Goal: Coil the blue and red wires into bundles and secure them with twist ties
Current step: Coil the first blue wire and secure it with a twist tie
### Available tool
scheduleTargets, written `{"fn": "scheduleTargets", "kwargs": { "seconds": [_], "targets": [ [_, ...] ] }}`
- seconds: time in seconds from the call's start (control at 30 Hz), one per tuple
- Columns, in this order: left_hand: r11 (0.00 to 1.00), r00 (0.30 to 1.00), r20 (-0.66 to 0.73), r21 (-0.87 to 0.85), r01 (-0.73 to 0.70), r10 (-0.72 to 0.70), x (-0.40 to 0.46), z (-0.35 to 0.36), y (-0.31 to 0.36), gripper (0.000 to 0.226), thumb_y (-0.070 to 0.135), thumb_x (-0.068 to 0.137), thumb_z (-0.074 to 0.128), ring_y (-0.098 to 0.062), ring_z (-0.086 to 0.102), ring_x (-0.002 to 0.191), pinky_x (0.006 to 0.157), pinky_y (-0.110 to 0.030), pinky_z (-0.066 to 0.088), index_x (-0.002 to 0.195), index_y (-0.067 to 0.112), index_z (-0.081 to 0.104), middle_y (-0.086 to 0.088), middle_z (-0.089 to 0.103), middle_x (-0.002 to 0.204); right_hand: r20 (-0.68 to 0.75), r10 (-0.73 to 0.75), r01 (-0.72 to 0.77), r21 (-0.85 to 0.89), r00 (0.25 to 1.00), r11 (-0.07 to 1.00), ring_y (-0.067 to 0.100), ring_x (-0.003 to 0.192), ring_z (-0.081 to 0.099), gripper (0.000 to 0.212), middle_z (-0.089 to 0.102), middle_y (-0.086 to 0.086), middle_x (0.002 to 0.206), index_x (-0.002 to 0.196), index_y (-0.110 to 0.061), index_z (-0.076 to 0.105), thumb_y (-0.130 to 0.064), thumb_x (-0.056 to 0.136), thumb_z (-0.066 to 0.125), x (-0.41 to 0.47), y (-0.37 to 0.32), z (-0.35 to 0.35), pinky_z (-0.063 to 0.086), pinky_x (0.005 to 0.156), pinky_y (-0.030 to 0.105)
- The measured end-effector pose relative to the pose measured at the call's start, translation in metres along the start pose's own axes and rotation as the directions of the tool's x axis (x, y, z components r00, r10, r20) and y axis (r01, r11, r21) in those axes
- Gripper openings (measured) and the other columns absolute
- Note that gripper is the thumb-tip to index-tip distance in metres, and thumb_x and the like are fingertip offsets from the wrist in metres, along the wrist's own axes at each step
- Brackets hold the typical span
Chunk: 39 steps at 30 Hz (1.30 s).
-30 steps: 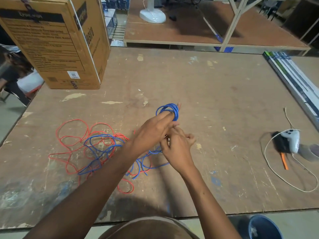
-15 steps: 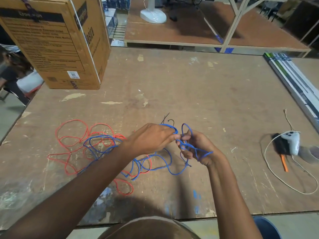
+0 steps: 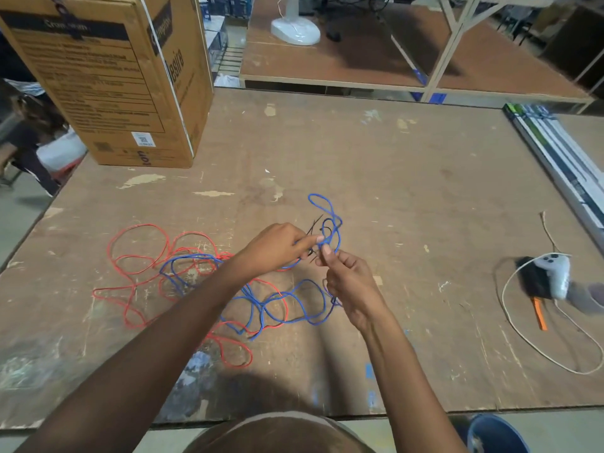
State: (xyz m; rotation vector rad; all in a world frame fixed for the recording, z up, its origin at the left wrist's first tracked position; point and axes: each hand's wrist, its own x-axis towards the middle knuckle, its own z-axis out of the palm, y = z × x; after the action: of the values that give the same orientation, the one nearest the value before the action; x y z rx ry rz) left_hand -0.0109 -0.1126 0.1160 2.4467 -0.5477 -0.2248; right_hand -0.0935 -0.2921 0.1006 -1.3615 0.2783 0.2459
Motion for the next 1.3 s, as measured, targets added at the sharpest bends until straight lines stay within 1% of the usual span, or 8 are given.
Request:
{"fn": "scheduleTargets", "kwargs": {
  "seconds": [0.13,0.37,0.5,0.63,0.77,0.9,1.03,1.3],
  "targets": [
    [0.998,0.980,-0.194,0.053,0.046,-0.035,0.001,0.003,-0.001,0.055,0.065,0.102,0.051,-0.030,0.067,0.076,0.074,-0.038,0.050,0.065,0.026,0.059,-0.005,0.070,0.071,-0.010,0.148,-0.147,0.062,0.989,0.987,0.010,0.045,0.021,0.047,0.049,-0.003,0.064,0.067,-0.023,0.055,-0.045,0.109,0.059,-0.003,-0.006,0.004,0.010,0.047,0.028],
    [0.948,0.892,-0.325,-0.054,0.315,-0.315,0.001,-0.010,-0.031,0.051,0.056,0.106,0.050,-0.037,0.071,0.101,0.086,-0.040,0.050,0.090,0.017,0.079,-0.007,0.081,0.097,0.571,0.253,-0.579,0.510,0.781,0.636,0.012,0.042,0.024,0.037,0.048,-0.006,0.058,0.069,-0.021,0.059,-0.026,0.106,0.055,-0.004,0.008,-0.039,0.022,0.041,0.028],
    [0.942,0.912,-0.257,0.010,0.335,-0.321,-0.008,0.010,-0.027,0.048,0.058,0.099,0.053,-0.041,0.069,0.095,0.081,-0.045,0.054,0.091,0.018,0.078,-0.014,0.076,0.090,0.119,0.139,-0.178,0.446,0.983,0.877,0.015,0.062,0.062,0.028,0.076,0.002,0.092,0.115,-0.006,0.079,-0.026,0.107,0.061,-0.004,0.001,-0.023,0.046,0.056,0.024],
    [0.936,0.939,-0.076,-0.145,0.322,-0.335,-0.014,0.016,-0.010,0.033,0.042,0.099,0.060,-0.025,0.065,0.069,0.071,-0.034,0.051,0.080,0.028,0.083,-0.004,0.073,0.072,-0.290,-0.198,0.208,0.004,0.936,0.978,0.020,0.087,0.071,0.048,0.069,0.009,0.133,0.140,-0.013,0.054,-0.006,0.098,0.076,0.002,0.009,-0.003,0.059,0.073,0.031],
    [0.836,0.949,0.107,-0.451,0.313,-0.297,-0.020,0.001,0.013,0.035,0.034,0.100,0.067,-0.016,0.026,0.044,0.048,-0.027,0.025,0.070,0.022,0.081,-0.001,0.039,0.045,-0.318,-0.346,0.099,-0.593,0.883,0.799,0.032,0.126,0.047,0.037,0.049,0.011,0.126,0.113,-0.008,0.054,-0.032,0.098,0.078,0.006,0.018,0.005,0.047,0.087,0.028],
    [0.710,0.932,0.241,-0.603,0.363,-0.271,-0.021,-0.015,0.019,0.034,0.029,0.105,0.065,-0.009,0.019,0.037,0.040,-0.019,0.017,0.086,0.002,0.075,0.010,0.033,0.043,-0.373,-0.572,-0.032,-0.855,0.731,0.517,0.031,0.127,0.036,0.079,0.042,0.018,0.140,0.144,0.005,0.042,-0.040,0.093,0.081,-0.010,0.014,0.001,0.040,0.097,0.029],
    [0.469,0.902,0.338,-0.772,0.429,-0.269,-0.023,-0.006,0.022,0.029,0.031,0.106,0.062,-0.004,0.015,0.038,0.039,-0.021,0.012,0.085,0.012,0.063,0.009,0.025,0.053,-0.225,-0.832,0.275,-0.872,0.507,0.404,0.027,0.129,0.050,0.057,0.052,0.005,0.139,0.139,-0.016,0.047,-0.022,0.093,0.081,-0.032,0.014,0.025,0.038,0.102,0.043],
    [0.452,0.919,0.350,-0.800,0.395,-0.184,-0.037,-0.001,0.037,0.033,0.033,0.108,0.059,-0.005,0.015,0.040,0.043,-0.026,0.010,0.082,0.014,0.063,0.009,0.024,0.053,-0.251,-0.661,0.530,-0.432,0.707,0.730,0.015,0.122,0.069,0.041,0.068,-0.013,0.128,0.132,-0.015,0.055,-0.008,0.098,0.078,-0.036,0.019,0.020,0.052,0.106,0.041]
  ]
}}
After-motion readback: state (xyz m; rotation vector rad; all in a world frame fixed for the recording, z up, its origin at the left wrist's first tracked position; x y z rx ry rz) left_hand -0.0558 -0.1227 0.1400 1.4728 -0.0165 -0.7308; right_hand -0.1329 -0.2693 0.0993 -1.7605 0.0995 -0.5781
